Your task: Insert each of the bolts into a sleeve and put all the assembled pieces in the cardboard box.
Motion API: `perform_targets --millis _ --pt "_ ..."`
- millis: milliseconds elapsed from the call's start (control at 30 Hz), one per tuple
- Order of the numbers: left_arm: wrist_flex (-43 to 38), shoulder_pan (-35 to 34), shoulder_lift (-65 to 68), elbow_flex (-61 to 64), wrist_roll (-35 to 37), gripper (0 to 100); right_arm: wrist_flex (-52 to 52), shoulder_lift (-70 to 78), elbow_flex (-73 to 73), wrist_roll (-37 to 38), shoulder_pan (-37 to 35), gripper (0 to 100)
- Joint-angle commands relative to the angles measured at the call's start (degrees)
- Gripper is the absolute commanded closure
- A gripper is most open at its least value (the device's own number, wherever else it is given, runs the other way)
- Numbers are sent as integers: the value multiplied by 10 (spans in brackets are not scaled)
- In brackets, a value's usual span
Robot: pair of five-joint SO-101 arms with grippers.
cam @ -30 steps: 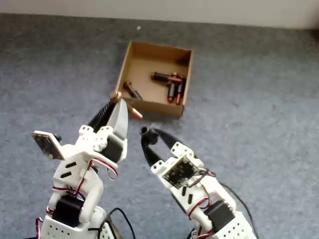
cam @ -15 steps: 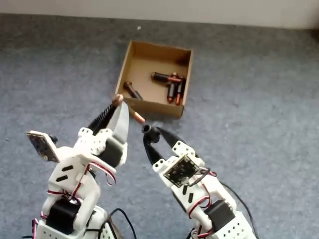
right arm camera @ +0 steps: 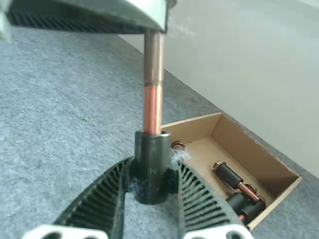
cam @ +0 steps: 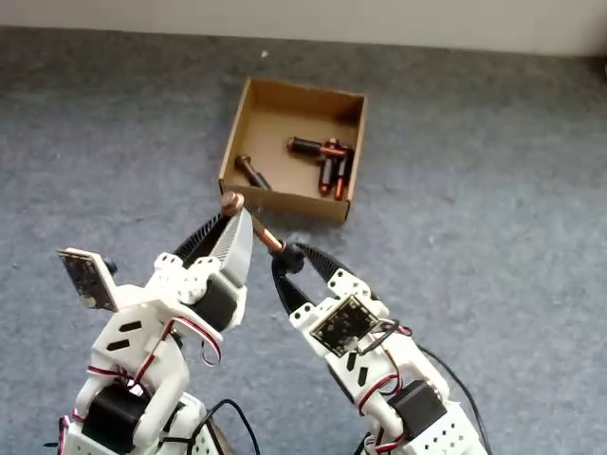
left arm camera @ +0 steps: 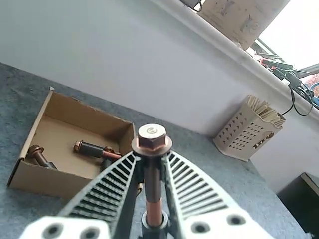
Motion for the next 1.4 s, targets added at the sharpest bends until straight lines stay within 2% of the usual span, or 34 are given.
perform_targets --millis 0,67,300,533,600,733,900,1000,1133,1367 --pt "3 72 -2 21 -55 993 -17 -8 55 -2 10 992" --pt "0 92 -2 36 -81 993 -17 -8 55 -2 10 992" --pt "-8 78 0 44 -89 986 -17 -8 55 -2 11 992" --pt "-8 78 0 72 -90 748 -15 -8 55 -3 53 992" --pt "-8 78 0 73 -90 730 -14 -8 55 -9 65 992" --pt "-8 78 0 71 -90 749 -13 -7 55 -61 100 992" --pt "-11 51 -2 66 -115 784 21 -7 55 -70 161 992" --pt "-11 28 -2 67 -148 848 29 -5 55 -69 185 992" --pt "-11 -21 -2 85 -203 993 28 -4 55 -67 195 992" --pt "-11 -113 -3 160 -220 980 28 -5 55 -68 195 992"
